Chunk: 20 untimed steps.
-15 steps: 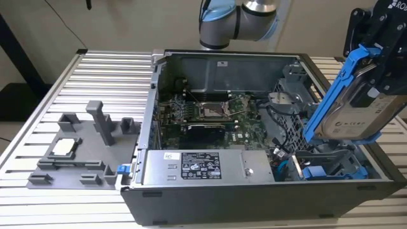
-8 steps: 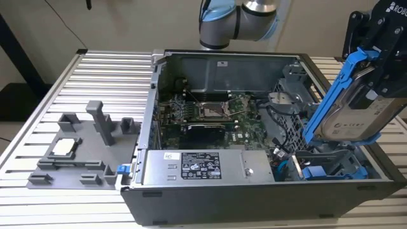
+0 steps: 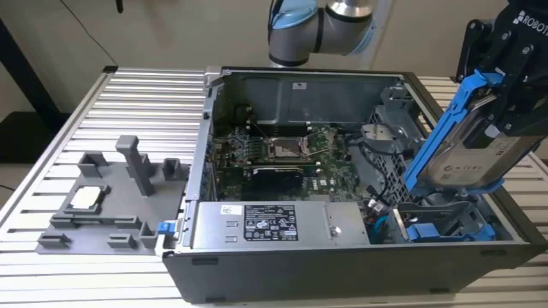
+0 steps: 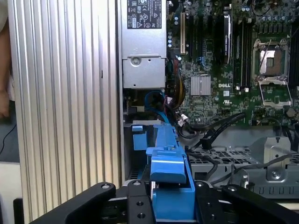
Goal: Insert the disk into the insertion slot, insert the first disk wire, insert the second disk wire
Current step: 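Insert the disk into the insertion slot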
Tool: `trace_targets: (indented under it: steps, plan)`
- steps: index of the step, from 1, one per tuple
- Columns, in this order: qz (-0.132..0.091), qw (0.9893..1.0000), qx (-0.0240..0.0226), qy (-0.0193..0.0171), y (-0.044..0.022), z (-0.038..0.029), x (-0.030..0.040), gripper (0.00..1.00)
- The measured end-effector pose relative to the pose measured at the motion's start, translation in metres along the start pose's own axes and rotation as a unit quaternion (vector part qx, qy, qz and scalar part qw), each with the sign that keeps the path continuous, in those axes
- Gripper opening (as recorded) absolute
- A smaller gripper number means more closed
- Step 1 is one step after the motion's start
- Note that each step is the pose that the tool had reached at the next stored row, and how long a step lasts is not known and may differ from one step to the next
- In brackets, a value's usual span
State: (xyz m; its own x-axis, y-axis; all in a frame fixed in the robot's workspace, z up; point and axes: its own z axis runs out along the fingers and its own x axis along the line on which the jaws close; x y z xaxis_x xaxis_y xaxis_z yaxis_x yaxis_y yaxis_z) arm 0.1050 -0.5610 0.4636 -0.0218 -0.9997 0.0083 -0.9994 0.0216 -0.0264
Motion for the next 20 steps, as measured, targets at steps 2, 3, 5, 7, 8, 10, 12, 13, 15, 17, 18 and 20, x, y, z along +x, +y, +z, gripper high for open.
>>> trace_targets:
  steps: [2,3,5,7,8,10,12,13,15,17,18,20]
  plan:
    - [0.000,1.0000,-0.0017,0.0000,-0.0003,0.0008,0.0005,0.33]
    - [0.000,1.0000,-0.0032,0.0000,-0.0005,0.0011,0.0006,0.33]
    - [0.000,1.0000,-0.0064,0.0001,-0.0011,0.0020,0.0007,0.33]
    - [-0.001,1.0000,-0.0076,0.0002,-0.0015,0.0036,0.0007,0.33]
    - [-0.001,1.0000,-0.0077,-0.0012,-0.0015,0.0049,0.0009,0.33]
    - [-0.001,1.0000,-0.0078,-0.0056,-0.0017,0.0069,0.0018,0.33]
    - [-0.001,1.0000,-0.0078,-0.0058,-0.0021,0.0084,0.0019,0.33]
    - [-0.001,1.0000,-0.0078,-0.0057,-0.0023,0.0089,0.0019,0.33]
    - [-0.001,1.0000,-0.0078,-0.0058,-0.0026,0.0099,0.0020,0.33]
    - [-0.001,1.0000,-0.0078,-0.0058,-0.0028,0.0108,0.0020,0.33]
    - [-0.001,1.0000,-0.0078,-0.0058,-0.0028,0.0114,0.0020,0.33]
    - [-0.001,1.0000,-0.0078,-0.0058,-0.0028,0.0124,0.0020,0.33]
